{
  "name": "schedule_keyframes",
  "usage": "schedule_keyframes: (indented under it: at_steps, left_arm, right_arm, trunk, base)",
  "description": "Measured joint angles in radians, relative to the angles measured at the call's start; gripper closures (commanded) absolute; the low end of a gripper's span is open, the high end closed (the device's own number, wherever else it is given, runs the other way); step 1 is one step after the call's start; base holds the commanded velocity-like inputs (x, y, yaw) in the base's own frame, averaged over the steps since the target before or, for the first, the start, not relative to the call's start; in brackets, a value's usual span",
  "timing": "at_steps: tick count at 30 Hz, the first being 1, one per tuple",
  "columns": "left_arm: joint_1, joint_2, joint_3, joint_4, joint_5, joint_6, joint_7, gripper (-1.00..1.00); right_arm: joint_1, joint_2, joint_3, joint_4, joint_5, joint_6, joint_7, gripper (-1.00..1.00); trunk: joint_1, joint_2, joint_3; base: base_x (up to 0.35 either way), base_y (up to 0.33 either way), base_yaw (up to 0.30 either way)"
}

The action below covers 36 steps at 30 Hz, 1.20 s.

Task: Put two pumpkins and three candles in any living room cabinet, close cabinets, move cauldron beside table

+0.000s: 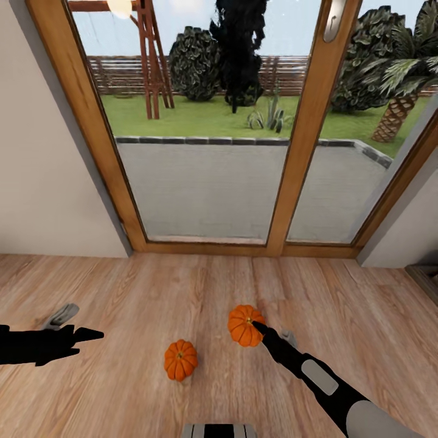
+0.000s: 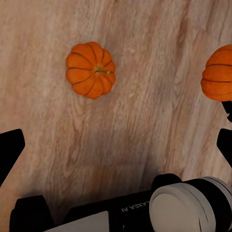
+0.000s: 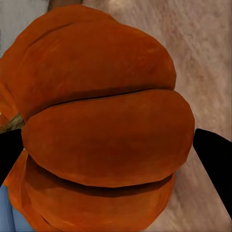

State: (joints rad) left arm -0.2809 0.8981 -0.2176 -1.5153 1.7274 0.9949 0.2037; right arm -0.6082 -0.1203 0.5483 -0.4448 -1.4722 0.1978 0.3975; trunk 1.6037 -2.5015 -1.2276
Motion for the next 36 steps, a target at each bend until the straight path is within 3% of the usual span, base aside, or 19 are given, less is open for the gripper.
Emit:
schedule_keyframes:
  at_steps: [12,21,32,36]
  left_arm:
    - [0.000,0.001,0.002,-0.005,-0.002,0.001,-0.003,-1.00]
    - [0.000,0.000,-0.003,-0.008,-0.026,0.001,-0.002,-1.00]
    - [0.000,-0.001,-0.001,-0.008,-0.029,0.000,-0.002,-1.00]
    - [0.000,-0.001,0.004,-0.008,-0.029,0.000,-0.002,-1.00]
  right_arm:
    - [0.000,-0.002,-0.001,0.000,0.000,-0.002,0.001,1.00]
    - [0.000,-0.003,-0.001,0.000,-0.001,-0.002,0.002,1.00]
    - [0.000,-0.001,0.000,0.000,0.000,-0.002,0.001,1.00]
    - [0.000,-0.002,0.000,-0.001,0.001,-0.002,0.001,1.00]
  trunk:
    - [0.000,0.000,0.000]
    - [0.000,0.000,0.000]
    - [0.000,0.000,0.000]
    - [0.002,-0.001,-0.015]
  base:
    - [0.169,-0.159,0.000]
    - [-0.032,-0.113,0.000]
    - [-0.061,-0.003,0.000]
    - [0.000,0.000,0.000]
